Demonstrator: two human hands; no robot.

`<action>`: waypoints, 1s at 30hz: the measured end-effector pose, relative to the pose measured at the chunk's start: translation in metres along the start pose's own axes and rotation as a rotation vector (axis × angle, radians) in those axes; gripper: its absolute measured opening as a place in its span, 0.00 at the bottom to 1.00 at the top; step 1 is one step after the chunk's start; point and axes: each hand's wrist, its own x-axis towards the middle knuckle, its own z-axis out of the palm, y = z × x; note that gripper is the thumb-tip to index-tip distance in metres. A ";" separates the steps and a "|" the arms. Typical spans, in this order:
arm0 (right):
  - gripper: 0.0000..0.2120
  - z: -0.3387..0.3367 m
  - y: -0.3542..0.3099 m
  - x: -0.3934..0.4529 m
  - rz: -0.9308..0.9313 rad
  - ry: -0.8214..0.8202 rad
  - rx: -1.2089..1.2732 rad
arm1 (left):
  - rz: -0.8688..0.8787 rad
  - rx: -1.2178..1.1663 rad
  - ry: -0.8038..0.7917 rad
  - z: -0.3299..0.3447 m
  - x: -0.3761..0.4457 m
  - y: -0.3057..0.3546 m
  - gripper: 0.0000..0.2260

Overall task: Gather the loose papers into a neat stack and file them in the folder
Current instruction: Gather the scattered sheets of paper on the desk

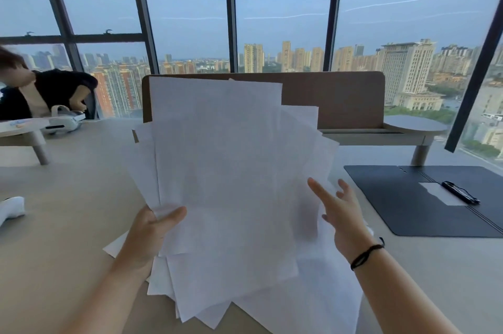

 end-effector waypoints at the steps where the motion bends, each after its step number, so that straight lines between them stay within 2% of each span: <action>1: 0.45 -0.004 0.001 -0.001 0.033 -0.053 0.043 | -0.003 -0.012 -0.001 -0.001 -0.001 -0.002 0.18; 2: 0.37 -0.007 0.003 -0.003 0.051 -0.136 0.082 | -0.022 -0.036 -0.002 -0.002 -0.001 -0.004 0.23; 4: 0.18 -0.009 0.008 -0.008 0.026 -0.230 0.140 | -0.053 -0.087 -0.019 -0.002 -0.002 -0.007 0.27; 6: 0.11 -0.008 0.012 -0.011 -0.012 -0.208 0.180 | -0.095 -0.125 -0.051 -0.003 -0.002 -0.009 0.30; 9: 0.12 -0.004 0.011 -0.013 -0.068 -0.175 0.120 | -0.213 -0.175 -0.145 -0.005 -0.003 -0.013 0.40; 11: 0.14 -0.001 0.012 -0.013 -0.094 -0.183 0.060 | -0.261 -0.144 -0.207 -0.004 -0.003 -0.014 0.42; 13: 0.17 0.002 0.013 -0.010 -0.121 -0.208 0.031 | -0.285 -0.096 -0.266 -0.002 -0.003 -0.015 0.39; 16: 0.19 0.007 0.011 -0.005 -0.159 -0.208 0.037 | -0.275 -0.055 -0.294 0.000 0.001 -0.012 0.24; 18: 0.20 0.008 0.005 -0.004 -0.185 -0.190 0.089 | -0.228 -0.009 -0.229 0.004 0.006 -0.005 0.19; 23: 0.24 0.013 -0.020 -0.011 -0.242 -0.274 0.196 | 0.005 -0.047 0.033 0.024 0.021 0.014 0.19; 25: 0.17 0.015 -0.033 -0.013 -0.294 -0.295 0.150 | 0.096 -0.064 0.070 0.033 0.024 0.028 0.17; 27: 0.09 0.014 -0.043 -0.016 -0.337 -0.301 0.150 | 0.177 -0.056 0.076 0.038 0.027 0.042 0.24; 29: 0.10 0.010 -0.048 -0.021 -0.365 -0.319 0.196 | 0.201 -0.039 0.020 0.035 0.028 0.052 0.34; 30: 0.13 0.006 -0.047 -0.023 -0.374 -0.329 0.224 | 0.205 -0.028 -0.030 0.033 0.028 0.055 0.34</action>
